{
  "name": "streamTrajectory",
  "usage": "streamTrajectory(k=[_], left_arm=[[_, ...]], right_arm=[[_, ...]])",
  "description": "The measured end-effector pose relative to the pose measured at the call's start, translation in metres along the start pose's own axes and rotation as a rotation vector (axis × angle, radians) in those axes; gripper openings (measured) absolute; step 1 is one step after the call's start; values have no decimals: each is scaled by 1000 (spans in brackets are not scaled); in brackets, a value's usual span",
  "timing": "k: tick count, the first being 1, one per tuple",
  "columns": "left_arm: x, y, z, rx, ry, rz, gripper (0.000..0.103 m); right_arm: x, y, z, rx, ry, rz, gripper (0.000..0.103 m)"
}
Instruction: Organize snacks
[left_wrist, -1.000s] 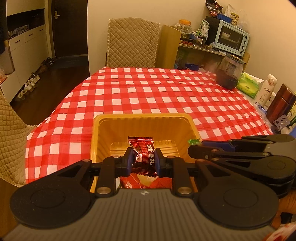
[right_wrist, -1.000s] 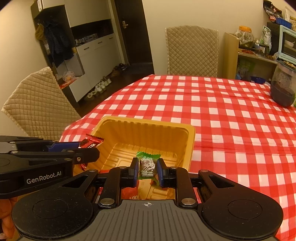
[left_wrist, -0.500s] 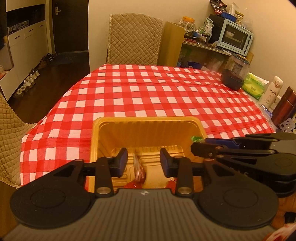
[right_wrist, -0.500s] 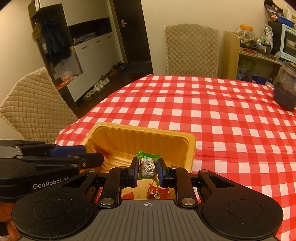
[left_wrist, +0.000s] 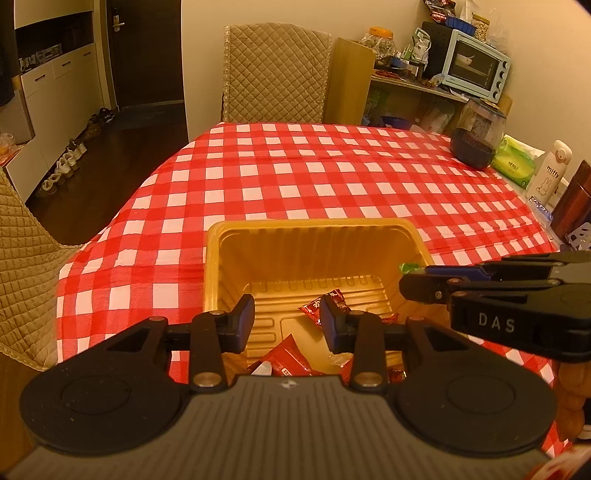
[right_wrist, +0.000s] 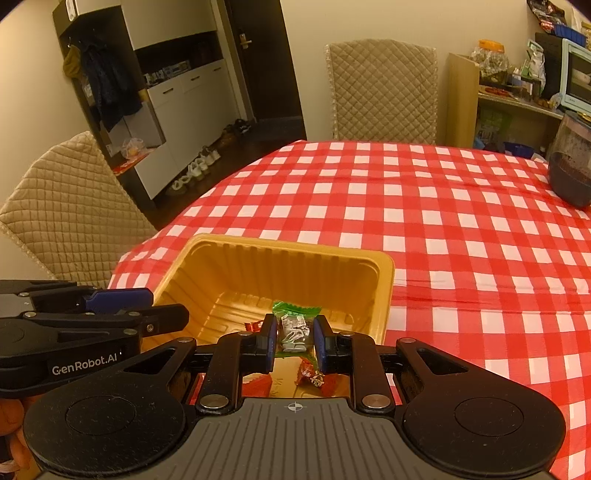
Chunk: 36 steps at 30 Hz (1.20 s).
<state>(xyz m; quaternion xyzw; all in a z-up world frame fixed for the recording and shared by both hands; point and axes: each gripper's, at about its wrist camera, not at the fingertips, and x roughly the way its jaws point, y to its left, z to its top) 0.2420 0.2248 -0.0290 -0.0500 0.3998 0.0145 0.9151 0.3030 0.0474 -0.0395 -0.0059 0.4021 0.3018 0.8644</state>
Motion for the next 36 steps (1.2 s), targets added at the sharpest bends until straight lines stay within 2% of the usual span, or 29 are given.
streamTrajectory(k=[10, 14, 15, 17, 18, 22, 24, 26, 36], left_arm=[[-7, 6, -2, -1, -6, 7, 34], [-8, 9, -4, 1, -3, 18, 35], [-9, 9, -5, 0, -3, 21, 37], [-11, 11, -7, -4, -5, 26, 44], [-12, 11, -8, -7, -5, 26, 49], [-19, 11, -12, -13, -9, 39, 59], [-23, 10, -14, -18, -16, 47, 74], [-28, 9, -16, -19, -27, 59, 83], [-70, -5, -30, -4, -49, 112, 102]], right_arm=[[3, -1, 6, 19, 9, 14, 21], [7, -1, 10, 14, 4, 59, 24], [6, -1, 11, 14, -4, 59, 41], [3, -5, 12, 44, -26, 61, 68], [0, -9, 12, 65, -38, 62, 68], [-12, -19, 9, 87, -38, 31, 68], [-19, -24, 4, 99, -31, 12, 68], [-27, -29, -1, 120, -26, -1, 68], [-76, -25, -35, 145, -3, -41, 72]])
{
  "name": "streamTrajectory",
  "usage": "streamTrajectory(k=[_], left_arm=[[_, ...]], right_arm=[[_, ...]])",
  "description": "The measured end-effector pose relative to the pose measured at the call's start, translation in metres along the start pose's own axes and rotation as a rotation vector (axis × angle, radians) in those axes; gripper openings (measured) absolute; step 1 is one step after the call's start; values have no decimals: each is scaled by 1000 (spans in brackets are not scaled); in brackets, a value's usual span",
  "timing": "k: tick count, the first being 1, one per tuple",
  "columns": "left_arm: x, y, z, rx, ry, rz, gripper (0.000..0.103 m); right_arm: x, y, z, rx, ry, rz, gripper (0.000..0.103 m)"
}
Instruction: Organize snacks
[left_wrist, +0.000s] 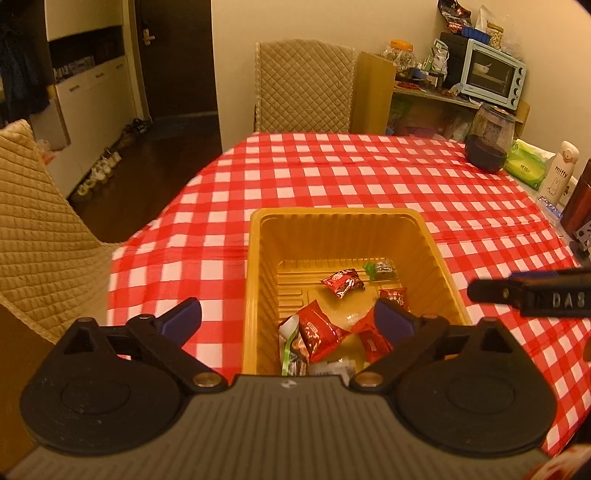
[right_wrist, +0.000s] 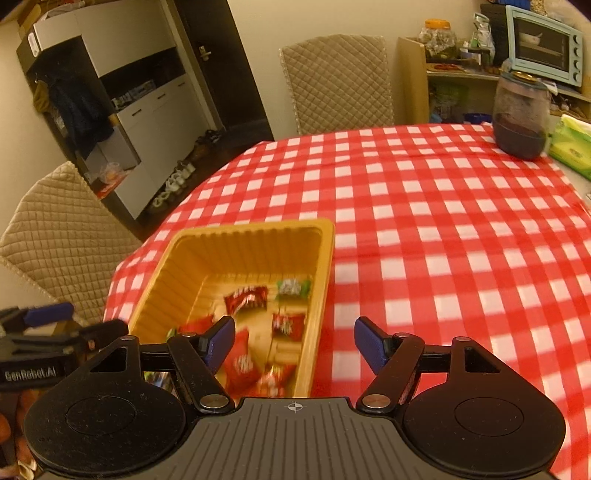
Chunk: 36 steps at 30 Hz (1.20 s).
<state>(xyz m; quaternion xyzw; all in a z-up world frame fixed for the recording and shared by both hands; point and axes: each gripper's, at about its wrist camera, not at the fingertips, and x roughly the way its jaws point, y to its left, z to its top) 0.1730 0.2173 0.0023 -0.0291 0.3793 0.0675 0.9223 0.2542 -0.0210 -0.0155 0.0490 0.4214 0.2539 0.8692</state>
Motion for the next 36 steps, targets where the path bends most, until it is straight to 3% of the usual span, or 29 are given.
streamTrajectory(k=[11, 21, 36], left_arm=[[-68, -27, -27, -1, -27, 32, 103], [-122, -50, -62, -42, -7, 1, 103], [-173, -69, -113, -91, -3, 51, 103]], right_arm=[[-66, 13, -46, 7, 1, -4, 77], [-124, 15, -81, -3, -30, -21, 81], [-190, 14, -126, -17, -64, -79, 81]])
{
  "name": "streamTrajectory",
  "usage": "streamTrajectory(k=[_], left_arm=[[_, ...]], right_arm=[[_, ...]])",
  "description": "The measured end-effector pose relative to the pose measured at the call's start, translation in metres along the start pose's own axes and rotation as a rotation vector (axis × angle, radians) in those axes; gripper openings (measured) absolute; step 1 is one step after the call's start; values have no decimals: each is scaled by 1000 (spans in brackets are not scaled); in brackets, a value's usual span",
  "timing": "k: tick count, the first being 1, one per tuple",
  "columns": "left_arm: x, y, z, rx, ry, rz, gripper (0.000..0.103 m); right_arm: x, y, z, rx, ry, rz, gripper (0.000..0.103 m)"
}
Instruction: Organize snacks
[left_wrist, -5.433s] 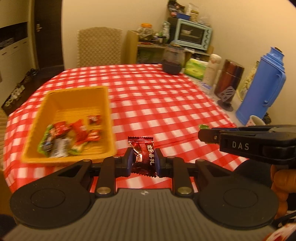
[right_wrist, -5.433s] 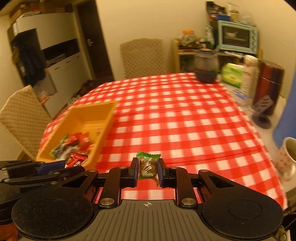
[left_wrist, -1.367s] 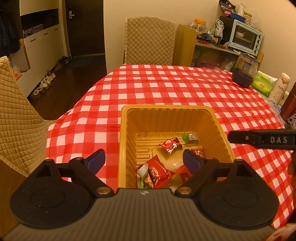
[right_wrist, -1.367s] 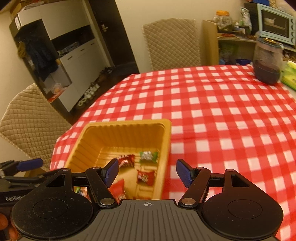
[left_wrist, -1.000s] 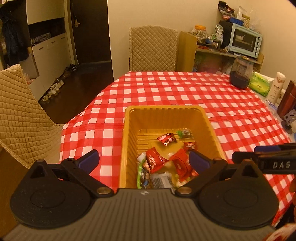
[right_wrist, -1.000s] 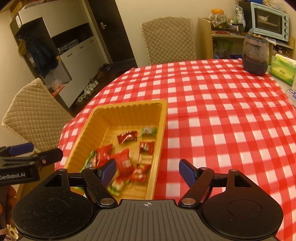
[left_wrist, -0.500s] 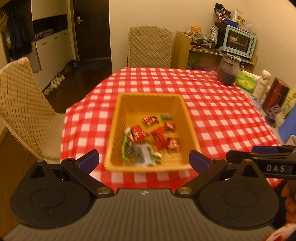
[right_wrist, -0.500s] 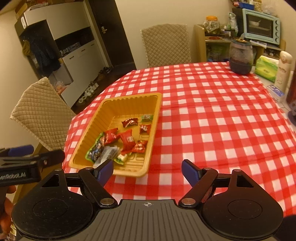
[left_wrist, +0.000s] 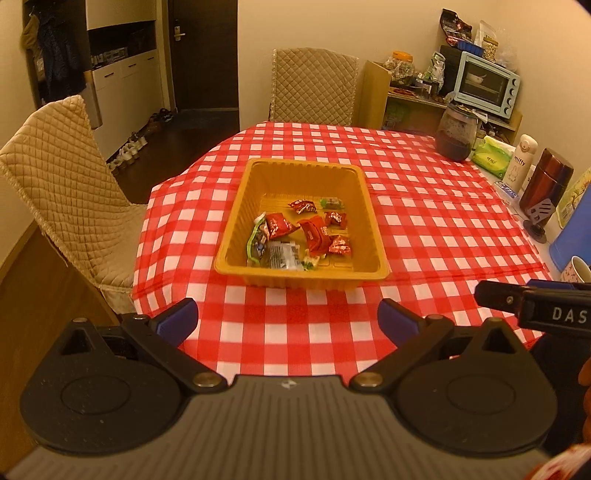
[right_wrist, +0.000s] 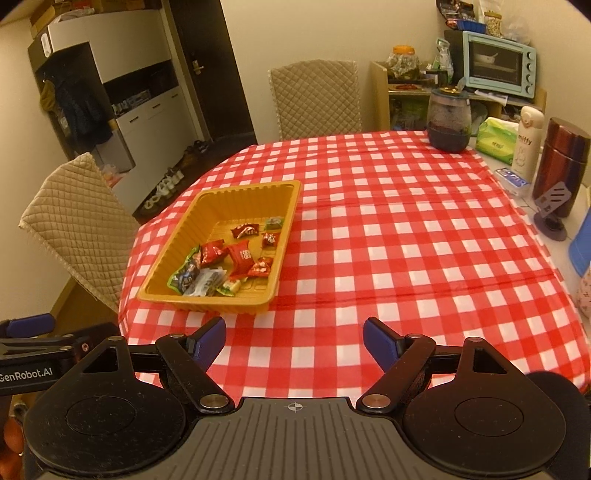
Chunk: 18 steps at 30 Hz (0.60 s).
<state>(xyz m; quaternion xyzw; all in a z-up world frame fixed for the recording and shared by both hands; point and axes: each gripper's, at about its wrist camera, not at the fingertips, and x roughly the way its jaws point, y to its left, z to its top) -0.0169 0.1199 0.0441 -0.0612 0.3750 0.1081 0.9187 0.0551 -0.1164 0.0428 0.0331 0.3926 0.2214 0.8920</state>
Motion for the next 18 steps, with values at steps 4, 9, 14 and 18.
streamTrajectory(k=[4, 9, 14, 18], left_arm=[[-11, -3, -6, 2, -17, 2, 103], [-25, -9, -10, 13, -44, 0, 103], [-34, -15, -13, 27, -56, 2, 103], [-38, -17, -15, 27, -61, -4, 103]], right_arm=[[-15, 2, -7, -22, -4, -7, 81], [-28, 6, -14, -54, -15, -14, 81], [-36, 7, -17, -65, -23, -8, 81], [-38, 6, -17, -64, -29, -6, 81]])
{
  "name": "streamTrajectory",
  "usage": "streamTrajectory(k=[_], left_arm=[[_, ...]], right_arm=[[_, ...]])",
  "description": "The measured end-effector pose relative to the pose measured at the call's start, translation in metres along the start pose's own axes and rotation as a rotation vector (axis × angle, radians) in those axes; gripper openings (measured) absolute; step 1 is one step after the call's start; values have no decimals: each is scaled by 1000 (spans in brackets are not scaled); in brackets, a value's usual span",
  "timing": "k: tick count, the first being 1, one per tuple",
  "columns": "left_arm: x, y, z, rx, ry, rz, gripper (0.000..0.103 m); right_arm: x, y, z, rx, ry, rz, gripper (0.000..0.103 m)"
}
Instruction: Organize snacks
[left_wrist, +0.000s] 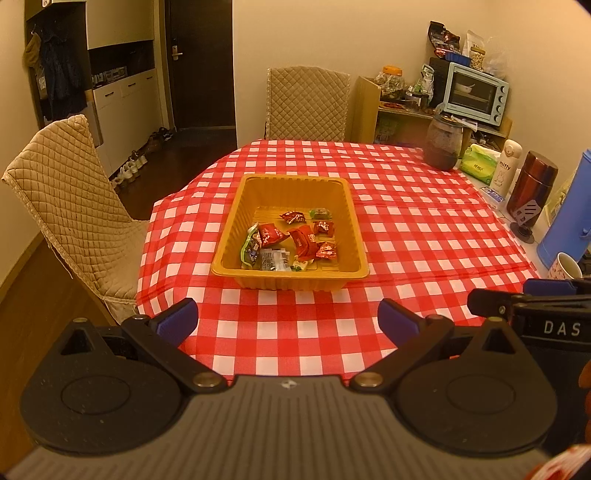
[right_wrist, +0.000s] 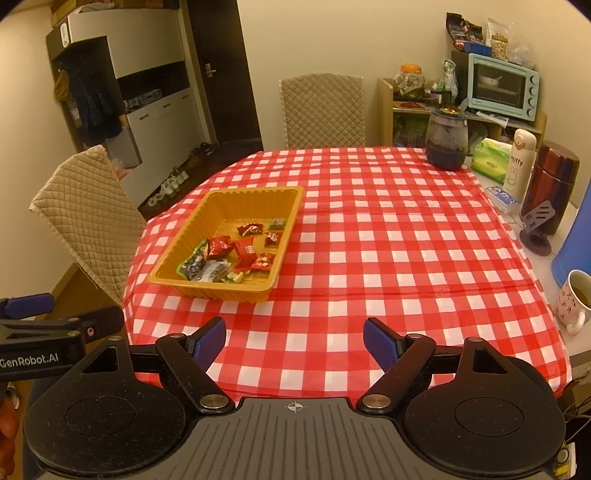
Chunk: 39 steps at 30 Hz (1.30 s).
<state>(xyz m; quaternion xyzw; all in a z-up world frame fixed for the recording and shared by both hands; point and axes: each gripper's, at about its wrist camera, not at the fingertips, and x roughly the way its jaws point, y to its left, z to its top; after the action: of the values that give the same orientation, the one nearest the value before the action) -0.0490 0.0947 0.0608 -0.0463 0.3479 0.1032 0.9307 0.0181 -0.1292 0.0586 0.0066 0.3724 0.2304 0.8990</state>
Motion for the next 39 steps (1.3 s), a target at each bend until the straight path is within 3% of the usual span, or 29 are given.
streamTrajectory(k=[39], left_arm=[[3, -5, -1, -6, 3, -8, 103]], right_arm=[[-1, -7, 0, 19, -8, -4, 81]])
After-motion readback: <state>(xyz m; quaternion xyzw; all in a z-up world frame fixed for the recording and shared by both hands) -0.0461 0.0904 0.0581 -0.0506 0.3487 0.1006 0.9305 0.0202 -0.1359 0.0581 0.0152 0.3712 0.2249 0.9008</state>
